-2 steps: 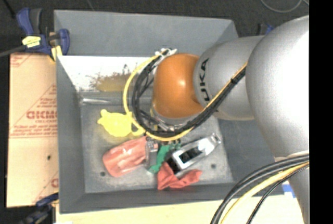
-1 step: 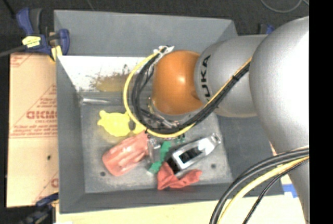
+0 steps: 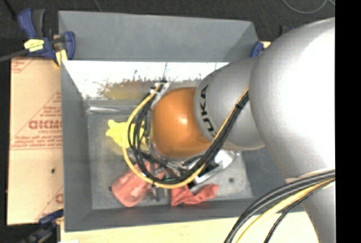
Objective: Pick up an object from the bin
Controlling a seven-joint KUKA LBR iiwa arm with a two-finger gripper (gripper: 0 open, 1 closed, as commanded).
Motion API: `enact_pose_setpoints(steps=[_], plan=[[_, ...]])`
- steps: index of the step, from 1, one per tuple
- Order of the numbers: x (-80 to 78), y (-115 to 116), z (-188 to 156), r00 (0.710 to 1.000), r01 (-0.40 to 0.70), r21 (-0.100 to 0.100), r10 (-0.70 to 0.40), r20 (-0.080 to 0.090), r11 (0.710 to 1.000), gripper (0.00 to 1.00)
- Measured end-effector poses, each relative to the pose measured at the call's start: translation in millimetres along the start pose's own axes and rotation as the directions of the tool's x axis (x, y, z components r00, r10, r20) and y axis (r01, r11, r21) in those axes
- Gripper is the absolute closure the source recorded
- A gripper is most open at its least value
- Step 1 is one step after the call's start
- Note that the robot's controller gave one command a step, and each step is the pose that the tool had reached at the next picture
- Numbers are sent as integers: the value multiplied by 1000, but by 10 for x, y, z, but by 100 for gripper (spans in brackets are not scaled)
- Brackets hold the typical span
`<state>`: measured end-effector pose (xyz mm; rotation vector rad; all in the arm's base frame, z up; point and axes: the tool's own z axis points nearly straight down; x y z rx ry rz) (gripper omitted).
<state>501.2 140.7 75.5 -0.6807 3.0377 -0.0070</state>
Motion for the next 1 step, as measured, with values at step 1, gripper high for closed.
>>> enact_pose_setpoints(steps=[1], plan=[[-1, 0, 0, 1000, -1, 0, 1, 0, 1000, 100]])
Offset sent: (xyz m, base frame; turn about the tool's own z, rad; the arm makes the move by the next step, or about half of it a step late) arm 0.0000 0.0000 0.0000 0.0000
